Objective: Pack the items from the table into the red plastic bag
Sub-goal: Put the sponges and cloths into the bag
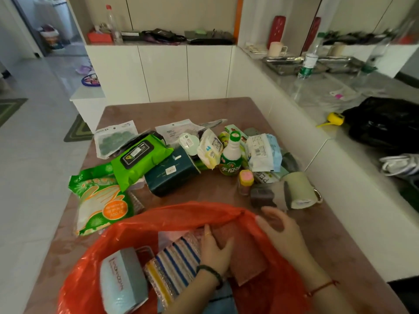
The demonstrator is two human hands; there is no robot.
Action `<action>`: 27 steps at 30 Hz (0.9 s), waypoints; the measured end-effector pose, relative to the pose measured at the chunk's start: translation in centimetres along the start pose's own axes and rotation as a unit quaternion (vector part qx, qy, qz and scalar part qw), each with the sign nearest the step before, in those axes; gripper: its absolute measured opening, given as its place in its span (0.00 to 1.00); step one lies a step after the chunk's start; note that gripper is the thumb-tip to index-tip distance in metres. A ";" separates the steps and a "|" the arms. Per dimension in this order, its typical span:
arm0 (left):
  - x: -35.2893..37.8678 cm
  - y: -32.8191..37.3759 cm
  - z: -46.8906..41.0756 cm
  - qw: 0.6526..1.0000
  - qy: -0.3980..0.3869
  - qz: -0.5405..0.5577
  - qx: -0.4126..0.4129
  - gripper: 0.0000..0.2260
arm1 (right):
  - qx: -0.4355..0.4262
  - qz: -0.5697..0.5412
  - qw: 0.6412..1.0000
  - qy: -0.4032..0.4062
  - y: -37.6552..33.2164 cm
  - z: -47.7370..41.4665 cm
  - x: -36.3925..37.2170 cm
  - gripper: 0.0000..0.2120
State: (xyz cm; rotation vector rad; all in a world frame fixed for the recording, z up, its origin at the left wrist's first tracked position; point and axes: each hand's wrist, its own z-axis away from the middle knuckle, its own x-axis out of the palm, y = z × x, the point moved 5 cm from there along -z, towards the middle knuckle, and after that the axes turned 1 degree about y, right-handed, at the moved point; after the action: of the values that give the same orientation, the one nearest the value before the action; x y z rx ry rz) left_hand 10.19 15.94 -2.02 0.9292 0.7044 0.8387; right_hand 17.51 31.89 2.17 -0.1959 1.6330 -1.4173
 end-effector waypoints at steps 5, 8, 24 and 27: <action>-3.5 1.7 -0.3 0.996 0.006 -0.070 0.054 0.21 | 0.071 0.072 0.984 0.148 1.2 -5.9 -3.2 0.22; -5.2 3.2 -0.4 0.988 0.015 -0.107 0.112 0.12 | 0.102 0.145 0.978 0.106 2.2 -7.6 -2.2 0.13; -20.0 1.2 8.0 0.812 0.169 -0.454 0.327 0.19 | -0.195 -0.123 0.964 -0.130 -8.8 8.7 5.5 0.19; -19.7 -1.8 11.5 0.750 -0.001 -0.546 0.375 0.19 | -0.173 -0.090 0.971 -0.139 -8.5 12.1 10.9 0.12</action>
State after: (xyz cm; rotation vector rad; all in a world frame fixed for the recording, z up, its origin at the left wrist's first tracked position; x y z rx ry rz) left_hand 10.31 -5.98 4.43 0.9811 1.4216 -0.5630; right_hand 16.47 13.75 4.80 -0.7276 1.6455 -1.1619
